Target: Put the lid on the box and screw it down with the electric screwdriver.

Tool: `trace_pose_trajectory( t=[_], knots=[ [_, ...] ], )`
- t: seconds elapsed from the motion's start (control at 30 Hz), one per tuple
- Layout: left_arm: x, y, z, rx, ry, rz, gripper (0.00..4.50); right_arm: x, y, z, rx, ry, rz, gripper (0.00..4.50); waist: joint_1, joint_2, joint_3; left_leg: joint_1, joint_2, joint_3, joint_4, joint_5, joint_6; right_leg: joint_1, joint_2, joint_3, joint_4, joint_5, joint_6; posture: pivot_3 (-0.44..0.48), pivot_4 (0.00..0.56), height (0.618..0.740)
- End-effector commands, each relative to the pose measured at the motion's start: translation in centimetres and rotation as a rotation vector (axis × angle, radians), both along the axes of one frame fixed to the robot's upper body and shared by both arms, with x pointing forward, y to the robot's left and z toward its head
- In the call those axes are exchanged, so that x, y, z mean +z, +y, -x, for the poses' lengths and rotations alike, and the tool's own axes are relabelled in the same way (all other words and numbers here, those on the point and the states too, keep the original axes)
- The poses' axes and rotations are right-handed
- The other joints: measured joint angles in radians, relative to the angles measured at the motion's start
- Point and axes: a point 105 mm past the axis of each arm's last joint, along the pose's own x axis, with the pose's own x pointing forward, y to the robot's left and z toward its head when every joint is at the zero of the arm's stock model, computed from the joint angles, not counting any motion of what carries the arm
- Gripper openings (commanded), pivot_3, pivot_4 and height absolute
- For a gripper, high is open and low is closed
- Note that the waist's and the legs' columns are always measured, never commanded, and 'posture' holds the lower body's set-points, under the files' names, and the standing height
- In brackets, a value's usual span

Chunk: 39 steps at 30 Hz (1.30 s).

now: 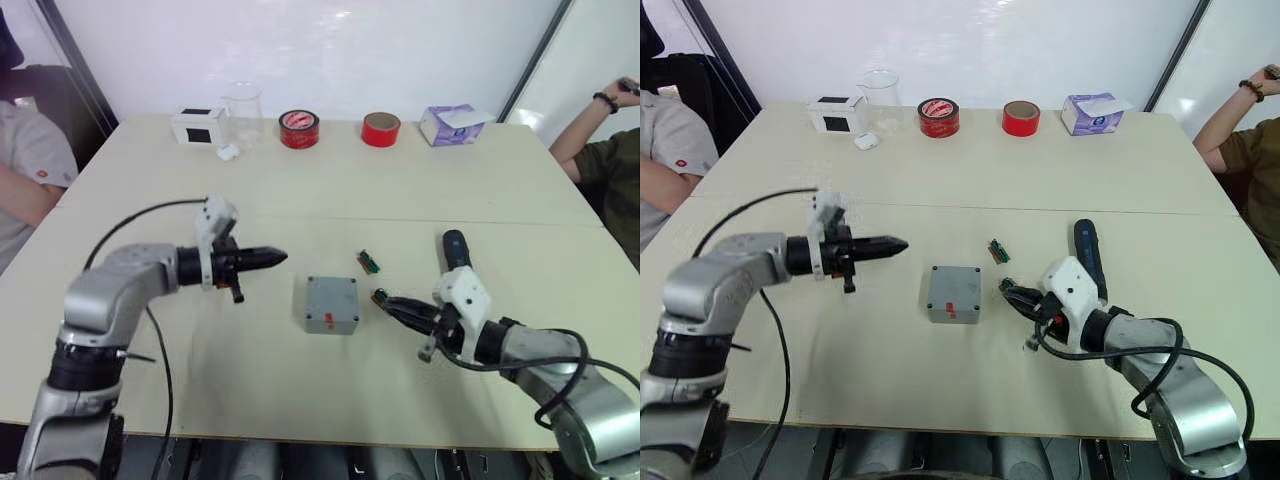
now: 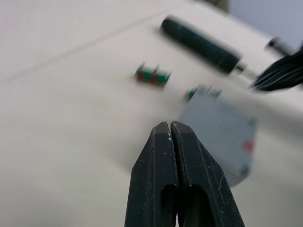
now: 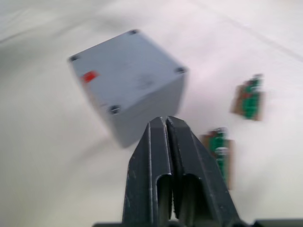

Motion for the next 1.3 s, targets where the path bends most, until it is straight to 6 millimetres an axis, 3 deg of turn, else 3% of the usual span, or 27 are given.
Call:
trace_pose_trajectory(
  t=[0.03, 0.2, 0.23, 0.3, 0.4, 0.6, 1.17, 1.3],
  knots=[
    [0.2, -2.0, 2.3, -0.180, -0.032, -0.095, 0.00, -0.2, -0.8, -1.1, -0.047, -0.027, 0.006, 1.99, -0.006, 0.001, 0.000, 0.000, -0.001, 0.000, 0.000, 0.000, 0.000, 0.000, 0.000, 0.001, 0.000, 0.000, 0.000, 0.000, 0.150, 0.740],
    [-0.7, -2.8, 4.2, -0.321, -0.055, -0.206, 0.00, -1.1, -0.5, -1.6, -0.028, -0.023, 0.016, 3.91, -0.004, 0.002, 0.001, 0.000, 0.001, 0.000, -0.002, 0.000, 0.000, -0.002, 0.003, 0.001, 0.000, 0.001, 0.002, 0.000, 0.150, 0.740],
    [-0.8, -2.8, 4.5, -0.335, -0.058, -0.219, 0.00, -1.2, -0.5, -1.7, -0.026, -0.021, 0.012, 4.13, -0.003, 0.002, 0.001, 0.000, 0.001, 0.000, -0.002, 0.000, 0.000, -0.002, 0.004, 0.001, 0.000, 0.001, 0.001, 0.000, 0.150, 0.740],
    [-0.9, -3.0, 4.7, -0.349, -0.071, -0.238, 0.00, -1.3, -0.4, -1.9, -0.029, -0.019, 0.005, 4.13, -0.002, 0.002, 0.001, 0.000, 0.001, 0.000, -0.002, 0.000, 0.000, -0.002, 0.004, 0.001, 0.001, 0.000, 0.000, 0.000, 0.150, 0.740],
    [-1.0, -3.1, 4.7, -0.348, -0.081, -0.245, 0.00, -1.7, -0.5, -2.1, -0.033, -0.016, 0.002, 3.47, -0.001, 0.002, 0.001, 0.000, 0.001, 0.001, -0.001, 0.000, 0.000, -0.002, 0.004, 0.001, 0.000, 0.000, 0.000, 0.000, 0.150, 0.740],
    [-1.4, -3.1, 4.7, -0.337, -0.088, -0.260, 0.00, -2.2, -0.4, -2.3, -0.031, -0.002, -0.001, 1.28, -0.001, 0.002, 0.001, 0.000, 0.001, 0.001, -0.001, 0.000, 0.000, -0.002, 0.004, 0.001, 0.000, 0.000, 0.000, 0.000, 0.150, 0.740],
    [-1.5, -2.8, 4.4, -0.306, -0.086, -0.244, 0.00, -2.7, -0.1, -3.4, -0.052, -0.001, -0.031, 1.28, -0.001, 0.002, 0.001, 0.000, 0.001, 0.001, -0.001, 0.000, 0.000, -0.002, 0.004, 0.001, 0.000, 0.000, 0.000, 0.000, 0.150, 0.740],
    [-1.7, -2.8, 4.3, -0.300, -0.086, -0.243, 0.00, -2.7, 0.0, -3.4, -0.049, -0.001, -0.036, 0.25, -0.001, 0.002, 0.001, 0.000, 0.001, 0.000, -0.001, 0.000, 0.000, -0.002, 0.004, 0.001, 0.000, 0.001, 0.003, 0.000, 0.150, 0.740]
  ],
)
